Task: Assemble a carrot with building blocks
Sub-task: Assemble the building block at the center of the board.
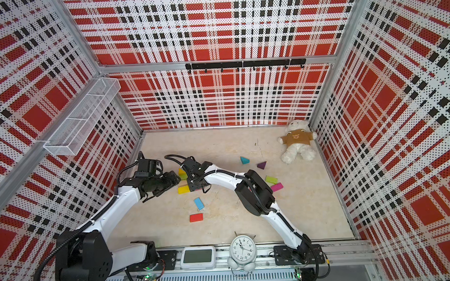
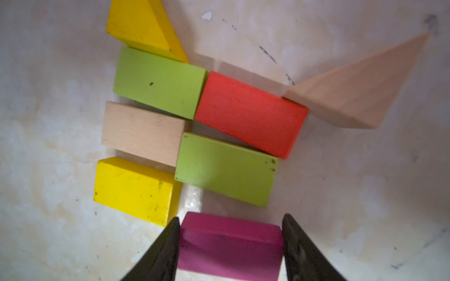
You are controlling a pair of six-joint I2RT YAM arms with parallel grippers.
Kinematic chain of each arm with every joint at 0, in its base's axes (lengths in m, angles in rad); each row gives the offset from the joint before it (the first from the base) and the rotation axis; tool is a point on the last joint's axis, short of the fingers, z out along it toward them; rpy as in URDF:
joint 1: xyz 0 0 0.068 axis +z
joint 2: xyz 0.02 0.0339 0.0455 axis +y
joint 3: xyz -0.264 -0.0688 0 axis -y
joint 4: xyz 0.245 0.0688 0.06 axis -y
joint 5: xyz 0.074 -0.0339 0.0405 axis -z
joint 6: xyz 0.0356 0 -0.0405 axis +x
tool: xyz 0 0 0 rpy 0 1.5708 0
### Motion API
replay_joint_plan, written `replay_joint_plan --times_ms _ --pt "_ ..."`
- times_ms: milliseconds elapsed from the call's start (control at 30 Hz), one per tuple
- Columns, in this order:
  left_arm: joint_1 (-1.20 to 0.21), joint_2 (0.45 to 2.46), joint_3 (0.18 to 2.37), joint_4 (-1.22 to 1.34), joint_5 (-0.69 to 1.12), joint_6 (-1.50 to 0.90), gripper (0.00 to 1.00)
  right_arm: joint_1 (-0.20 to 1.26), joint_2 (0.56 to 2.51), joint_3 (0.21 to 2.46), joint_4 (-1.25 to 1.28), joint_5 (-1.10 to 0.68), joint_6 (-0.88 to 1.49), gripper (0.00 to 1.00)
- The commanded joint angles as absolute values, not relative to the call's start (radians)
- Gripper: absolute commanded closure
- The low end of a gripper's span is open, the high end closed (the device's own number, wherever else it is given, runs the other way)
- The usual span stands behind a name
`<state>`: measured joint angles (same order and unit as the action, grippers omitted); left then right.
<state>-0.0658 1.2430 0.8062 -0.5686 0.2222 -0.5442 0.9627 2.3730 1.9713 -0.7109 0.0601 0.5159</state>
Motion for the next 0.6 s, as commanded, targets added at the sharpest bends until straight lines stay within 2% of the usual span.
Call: replay_joint_plan --times_ms 0,267,567 --pt "-0.055 1.243 0.792 -0.554 0.230 -0.536 0.18 0.970 2.394 2.009 -0.706 0.053 0.514 0.47" --pt "-0.052 1.241 0.788 -0.552 0.233 -0.535 0.17 0.973 2.410 2.037 -0.710 0.045 0.514 0.45" --pt "-0.050 1.237 0.787 -0.552 0.235 -0.533 0.18 0.973 2.393 2.043 -0.694 0.052 0.517 0.31"
